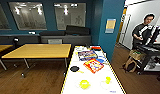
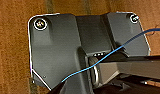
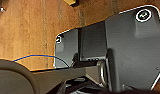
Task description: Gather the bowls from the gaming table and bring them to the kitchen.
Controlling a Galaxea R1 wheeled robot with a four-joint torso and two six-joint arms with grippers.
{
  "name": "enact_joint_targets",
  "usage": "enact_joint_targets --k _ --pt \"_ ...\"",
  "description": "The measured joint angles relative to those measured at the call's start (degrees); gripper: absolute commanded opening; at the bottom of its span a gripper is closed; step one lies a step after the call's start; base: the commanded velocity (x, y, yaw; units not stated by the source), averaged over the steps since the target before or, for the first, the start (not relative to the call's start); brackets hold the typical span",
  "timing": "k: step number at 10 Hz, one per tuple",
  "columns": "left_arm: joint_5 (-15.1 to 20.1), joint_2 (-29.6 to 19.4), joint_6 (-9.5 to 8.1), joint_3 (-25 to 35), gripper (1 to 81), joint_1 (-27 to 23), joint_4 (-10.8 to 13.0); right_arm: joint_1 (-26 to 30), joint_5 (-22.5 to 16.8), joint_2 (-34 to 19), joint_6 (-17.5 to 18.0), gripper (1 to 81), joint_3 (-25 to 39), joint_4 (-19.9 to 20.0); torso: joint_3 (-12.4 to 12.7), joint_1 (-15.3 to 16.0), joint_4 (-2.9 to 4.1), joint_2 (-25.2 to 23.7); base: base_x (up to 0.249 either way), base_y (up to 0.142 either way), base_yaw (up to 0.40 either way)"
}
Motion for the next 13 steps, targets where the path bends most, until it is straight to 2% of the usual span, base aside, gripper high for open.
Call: enact_joint_targets --k 5,9,11,13 --pt "-0.39 0.06 0.0 0.02 81.1 -0.83 0.0 1.46 4.13 -17.63 0.24 81.1 21.93 0.11 -7.08 0.02 0.0 0.02 0.0 0.0 0.0" --pt "-0.8 0.06 0.0 0.0 81.1 -1.05 0.0 5.32 5.58 -28.18 0.44 81.1 35.72 0.68 -7.65 0.05 0.0 0.05 0.0 0.0 0.0" --pt "-0.83 0.02 0.0 0.02 81.1 -0.99 -0.02 9.44 5.23 -33.76 0.52 81.1 41.23 1.84 -7.65 0.05 0.0 0.05 0.0 0.0 0.0" --pt "-0.85 0.04 0.0 0.02 81.1 -0.99 -0.02 15.32 3.68 -36.62 0.57 81.1 46.23 4.1 -7.67 0.05 0.0 0.05 0.0 0.0 0.0"
